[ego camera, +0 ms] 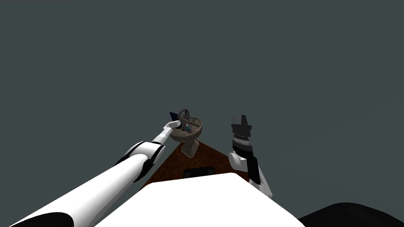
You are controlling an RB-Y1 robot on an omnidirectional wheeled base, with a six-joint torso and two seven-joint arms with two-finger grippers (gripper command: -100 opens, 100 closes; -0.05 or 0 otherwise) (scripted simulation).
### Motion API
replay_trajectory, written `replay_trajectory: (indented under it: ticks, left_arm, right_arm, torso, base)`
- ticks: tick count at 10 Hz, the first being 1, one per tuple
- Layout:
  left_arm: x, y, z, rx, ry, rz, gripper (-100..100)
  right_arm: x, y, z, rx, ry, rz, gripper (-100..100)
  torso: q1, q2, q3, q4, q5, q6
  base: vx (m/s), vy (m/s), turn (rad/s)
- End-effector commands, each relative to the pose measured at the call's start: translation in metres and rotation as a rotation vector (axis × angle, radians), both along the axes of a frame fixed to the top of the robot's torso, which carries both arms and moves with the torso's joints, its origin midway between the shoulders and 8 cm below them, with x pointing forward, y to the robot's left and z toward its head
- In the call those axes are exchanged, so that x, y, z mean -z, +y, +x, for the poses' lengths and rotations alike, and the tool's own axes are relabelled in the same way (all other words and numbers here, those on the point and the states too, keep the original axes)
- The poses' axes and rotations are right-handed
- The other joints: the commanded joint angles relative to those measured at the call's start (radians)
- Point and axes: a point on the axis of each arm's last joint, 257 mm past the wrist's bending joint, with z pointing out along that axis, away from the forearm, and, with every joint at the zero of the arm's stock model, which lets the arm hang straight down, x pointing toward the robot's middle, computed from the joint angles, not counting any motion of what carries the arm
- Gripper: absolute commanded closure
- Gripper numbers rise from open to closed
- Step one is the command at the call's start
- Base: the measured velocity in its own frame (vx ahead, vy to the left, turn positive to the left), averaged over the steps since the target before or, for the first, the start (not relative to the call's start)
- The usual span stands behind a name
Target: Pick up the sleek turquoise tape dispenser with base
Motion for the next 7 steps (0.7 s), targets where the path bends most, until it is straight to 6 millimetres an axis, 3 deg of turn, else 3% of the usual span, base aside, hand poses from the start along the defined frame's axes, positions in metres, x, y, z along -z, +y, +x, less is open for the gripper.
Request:
replay_trajectory:
  ticks: [1, 2, 3, 4, 5, 7]
  left_arm:
    - [0.001, 0.004, -0.003, -0.002, 0.029, 0.001, -100]
    - [0.0, 0.002, -0.002, -0.001, 0.017, 0.001, -100]
    - [0.0, 0.002, -0.003, -0.001, 0.021, 0.001, 0]
    - [0.004, -0.02, -0.003, 0.02, 0.023, 0.0, -100]
    - [0.007, -0.038, -0.003, 0.037, 0.024, 0.003, -100]
    - [0.008, -0.043, -0.004, 0.042, 0.026, -0.002, -100]
  right_arm:
    - [0.0, 0.0, 0.0, 0.0, 0.0, 0.0, 0]
    - [0.0, 0.0, 0.0, 0.0, 0.0, 0.0, 0]
    - [0.0, 0.0, 0.0, 0.0, 0.0, 0.0, 0]
    - [0.0, 0.0, 0.0, 0.0, 0.0, 0.0, 0]
    - [0.0, 0.0, 0.0, 0.0, 0.0, 0.0, 0]
    - [0.0, 0.0, 0.0, 0.0, 0.0, 0.0, 0]
  torso:
    - [0.0, 0.0, 0.0, 0.0, 0.0, 0.0]
    - [0.0, 0.0, 0.0, 0.0, 0.0, 0.0]
    - [0.0, 0.0, 0.0, 0.0, 0.0, 0.0]
    - [0.0, 0.0, 0.0, 0.0, 0.0, 0.0]
    - [0.001, -0.001, -0.001, 0.0, 0.0, 0.0]
    - [0.003, -0.002, -0.001, -0.001, 0.001, 0.0]
  base:
    - [0.005, 0.006, -0.032]
    - [0.0, 0.0, 0.0]
    - [0.0, 0.0, 0.0]
    - [0.024, 0.033, 0.149]
    - [0.049, 0.067, 0.263]
    - [0.03, 0.036, 0.035]
